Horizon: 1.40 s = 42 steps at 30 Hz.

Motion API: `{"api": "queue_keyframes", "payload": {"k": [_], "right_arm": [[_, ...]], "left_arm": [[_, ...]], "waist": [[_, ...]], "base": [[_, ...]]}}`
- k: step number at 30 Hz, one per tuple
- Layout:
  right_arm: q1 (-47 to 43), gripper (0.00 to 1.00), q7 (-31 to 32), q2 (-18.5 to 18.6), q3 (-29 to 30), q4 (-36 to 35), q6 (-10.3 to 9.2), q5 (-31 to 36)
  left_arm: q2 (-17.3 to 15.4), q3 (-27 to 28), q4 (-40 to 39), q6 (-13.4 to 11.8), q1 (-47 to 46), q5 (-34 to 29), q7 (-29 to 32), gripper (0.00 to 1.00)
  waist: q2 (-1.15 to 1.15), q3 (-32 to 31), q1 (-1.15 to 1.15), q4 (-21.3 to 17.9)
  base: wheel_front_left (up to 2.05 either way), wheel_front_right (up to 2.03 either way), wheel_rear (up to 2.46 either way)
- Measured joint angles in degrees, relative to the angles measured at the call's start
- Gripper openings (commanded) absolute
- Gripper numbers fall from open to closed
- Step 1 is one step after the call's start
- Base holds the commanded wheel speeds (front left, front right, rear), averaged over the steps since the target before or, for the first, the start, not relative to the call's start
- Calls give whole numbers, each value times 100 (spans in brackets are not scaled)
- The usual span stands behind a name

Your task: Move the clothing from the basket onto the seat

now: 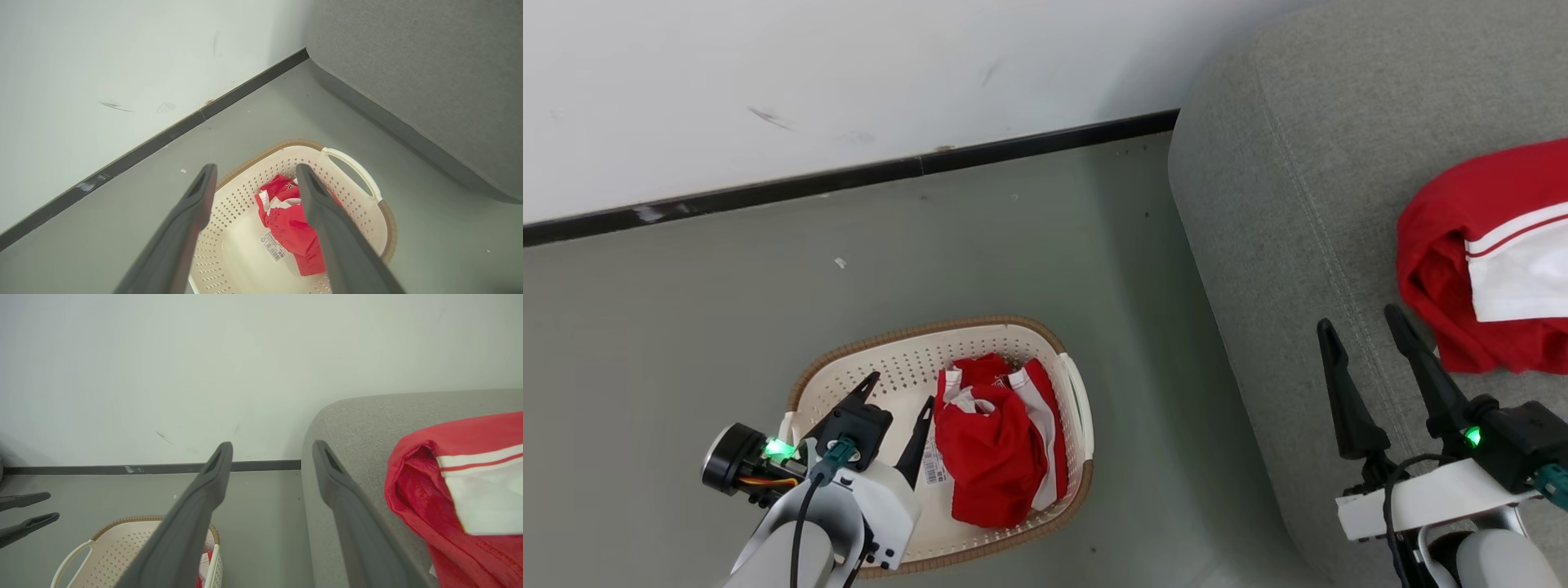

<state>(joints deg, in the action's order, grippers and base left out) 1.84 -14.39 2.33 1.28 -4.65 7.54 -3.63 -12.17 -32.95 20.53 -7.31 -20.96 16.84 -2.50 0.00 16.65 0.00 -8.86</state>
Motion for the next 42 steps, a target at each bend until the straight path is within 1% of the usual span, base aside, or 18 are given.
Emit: {"api": "queue_keyframes", "payload": {"k": [8,16,25,42], "right_arm": [[328,100,0,-1,-7,-187,0,-62],[626,100,-5,-1,-46,-307,0,-140],[1036,100,-7,-1,-181,-412,0,-279],[1676,100,-7,0,-382,-465,0,-516]], "left_arm": [[15,-79,653,129,-314,-125,149,100],[35,-199,1132,247,-644,-292,151,100],[25,-221,1657,350,-1052,-344,148,100],[-79,-132,2348,370,-1610,-414,90,100]], "waist": [[0,473,0,-190],[0,945,0,-389],[0,1520,0,-624],[0,2406,0,-949]], "base": [[0,0,0],[0,0,0],[0,0,0],[0,0,0]]}}
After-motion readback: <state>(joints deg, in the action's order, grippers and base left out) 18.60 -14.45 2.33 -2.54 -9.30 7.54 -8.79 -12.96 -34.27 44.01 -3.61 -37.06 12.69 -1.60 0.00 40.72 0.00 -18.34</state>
